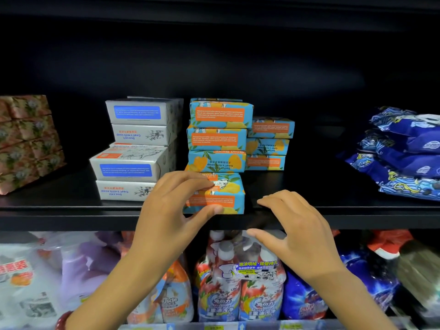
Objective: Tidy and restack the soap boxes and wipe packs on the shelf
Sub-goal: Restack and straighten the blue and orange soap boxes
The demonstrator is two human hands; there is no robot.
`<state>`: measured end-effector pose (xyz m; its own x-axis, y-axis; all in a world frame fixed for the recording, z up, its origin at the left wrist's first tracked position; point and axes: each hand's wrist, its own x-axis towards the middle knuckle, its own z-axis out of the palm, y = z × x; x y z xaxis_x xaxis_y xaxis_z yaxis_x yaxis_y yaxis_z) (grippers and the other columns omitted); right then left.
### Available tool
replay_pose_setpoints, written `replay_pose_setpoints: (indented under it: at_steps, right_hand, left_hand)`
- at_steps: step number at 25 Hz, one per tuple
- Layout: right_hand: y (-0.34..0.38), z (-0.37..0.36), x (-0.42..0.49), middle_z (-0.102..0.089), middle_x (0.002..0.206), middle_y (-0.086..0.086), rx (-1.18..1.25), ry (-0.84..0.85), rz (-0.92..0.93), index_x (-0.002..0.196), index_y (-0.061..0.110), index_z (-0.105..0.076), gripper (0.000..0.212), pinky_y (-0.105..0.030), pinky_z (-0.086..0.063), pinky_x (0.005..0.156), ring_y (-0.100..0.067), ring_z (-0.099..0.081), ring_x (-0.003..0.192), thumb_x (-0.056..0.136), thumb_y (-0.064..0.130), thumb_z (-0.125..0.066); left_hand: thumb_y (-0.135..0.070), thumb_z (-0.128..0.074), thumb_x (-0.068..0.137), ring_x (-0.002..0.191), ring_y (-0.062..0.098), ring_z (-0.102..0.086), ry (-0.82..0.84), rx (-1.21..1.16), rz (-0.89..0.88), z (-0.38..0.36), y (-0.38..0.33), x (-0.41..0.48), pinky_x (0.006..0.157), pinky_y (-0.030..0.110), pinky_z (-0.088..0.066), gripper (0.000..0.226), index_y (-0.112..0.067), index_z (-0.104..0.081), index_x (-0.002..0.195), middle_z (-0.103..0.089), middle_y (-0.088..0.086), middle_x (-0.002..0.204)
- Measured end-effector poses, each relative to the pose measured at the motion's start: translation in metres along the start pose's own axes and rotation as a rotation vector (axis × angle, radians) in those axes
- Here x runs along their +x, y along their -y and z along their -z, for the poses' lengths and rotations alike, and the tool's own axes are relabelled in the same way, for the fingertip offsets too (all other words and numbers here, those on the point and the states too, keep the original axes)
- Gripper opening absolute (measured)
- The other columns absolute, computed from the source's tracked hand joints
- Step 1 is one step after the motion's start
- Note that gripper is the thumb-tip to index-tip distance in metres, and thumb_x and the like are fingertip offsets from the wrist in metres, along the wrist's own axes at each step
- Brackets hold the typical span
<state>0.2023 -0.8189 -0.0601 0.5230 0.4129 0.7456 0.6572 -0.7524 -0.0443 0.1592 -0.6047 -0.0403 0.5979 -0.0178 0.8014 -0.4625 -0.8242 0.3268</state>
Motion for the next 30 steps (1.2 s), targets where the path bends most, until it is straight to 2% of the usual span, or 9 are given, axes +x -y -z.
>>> replay_pose_setpoints:
  at_steps: [5, 10, 14, 17, 20, 23, 26, 30]
  right_hand:
    - [-0.001, -0.001, 0.000, -0.065, 0.091, 0.001, 0.006, -0.003, 0.002, 0.097, 0.011, -0.068, 0.045, -0.022, -0.046, 0.067, -0.019, -0.064, 0.083, 0.064, 0.037, -0.082]
    - [0.000, 0.005, 0.002, -0.064, 0.095, 0.003, 0.068, 0.057, -0.018, 0.101, 0.012, -0.067, 0.043, -0.024, -0.048, 0.070, -0.016, -0.062, 0.088, 0.069, 0.039, -0.078]
    - [-0.013, 0.018, 0.015, -0.059, 0.106, 0.016, 0.402, 0.191, -0.112, 0.110, 0.024, -0.063, 0.040, -0.021, -0.046, 0.085, 0.001, -0.054, 0.101, 0.076, 0.044, -0.070]
    - [-0.030, 0.022, 0.035, -0.061, 0.107, 0.017, 0.541, 0.060, -0.170, 0.109, 0.025, -0.064, 0.036, -0.014, -0.045, 0.087, 0.003, -0.055, 0.102, 0.076, 0.036, -0.071]
    - [-0.047, 0.020, 0.059, -0.060, 0.110, 0.010, 0.444, -0.097, -0.210, 0.113, 0.017, -0.062, 0.037, -0.017, -0.045, 0.089, 0.000, -0.054, 0.104, 0.079, 0.029, -0.070]
    - [-0.063, 0.015, 0.084, -0.055, 0.116, 0.001, 0.310, -0.145, -0.179, 0.118, 0.012, -0.058, 0.041, -0.023, -0.042, 0.091, -0.009, -0.051, 0.107, 0.080, 0.021, -0.071]
    - [-0.074, 0.006, 0.110, -0.050, 0.120, -0.006, 0.161, -0.068, -0.211, 0.123, 0.010, -0.051, 0.047, -0.028, -0.039, 0.091, -0.019, -0.046, 0.113, 0.082, 0.024, -0.069]
    - [-0.079, -0.004, 0.125, -0.054, 0.114, -0.014, -0.060, 0.062, -0.185, 0.111, 0.005, -0.052, 0.036, -0.038, -0.040, 0.091, -0.029, -0.047, 0.110, 0.085, 0.025, -0.066]
  left_hand:
    - [-0.028, -0.078, 0.074, 0.103, 0.018, -0.057, -0.049, 0.066, -0.008, -0.010, 0.006, 0.002, 0.090, 0.022, -0.039, 0.035, -0.010, -0.069, 0.104, -0.065, 0.000, 0.107]
    - [-0.032, -0.073, 0.072, 0.106, 0.015, -0.055, -0.079, 0.060, 0.011, -0.010, 0.004, 0.001, 0.092, 0.023, -0.040, 0.038, -0.013, -0.070, 0.104, -0.064, -0.002, 0.109]
    - [-0.028, -0.075, 0.071, 0.109, 0.018, -0.054, -0.151, 0.021, -0.041, -0.012, -0.007, 0.004, 0.093, 0.031, -0.043, 0.036, -0.011, -0.070, 0.102, -0.062, 0.002, 0.113]
    - [-0.028, -0.074, 0.076, 0.106, 0.022, -0.056, -0.158, 0.008, -0.158, -0.020, -0.024, 0.008, 0.092, 0.033, -0.043, 0.030, -0.007, -0.070, 0.097, -0.063, 0.006, 0.111]
    - [-0.026, -0.071, 0.081, 0.102, 0.025, -0.058, -0.104, 0.003, -0.278, -0.037, -0.044, 0.010, 0.090, 0.029, -0.043, 0.027, -0.004, -0.070, 0.097, -0.065, 0.008, 0.108]
    - [-0.022, -0.073, 0.080, 0.096, 0.024, -0.061, -0.011, -0.025, -0.295, -0.056, -0.058, 0.013, 0.083, 0.029, -0.046, 0.026, -0.004, -0.070, 0.098, -0.066, 0.007, 0.101]
    - [-0.024, -0.076, 0.077, 0.092, 0.026, -0.063, 0.092, 0.035, -0.251, -0.073, -0.062, 0.013, 0.075, 0.037, -0.051, 0.028, -0.005, -0.070, 0.097, -0.068, 0.006, 0.096]
    - [-0.030, -0.073, 0.077, 0.084, 0.022, -0.066, 0.108, 0.108, -0.228, -0.083, -0.062, 0.009, 0.062, 0.033, -0.054, 0.022, -0.010, -0.072, 0.087, -0.069, 0.001, 0.088]
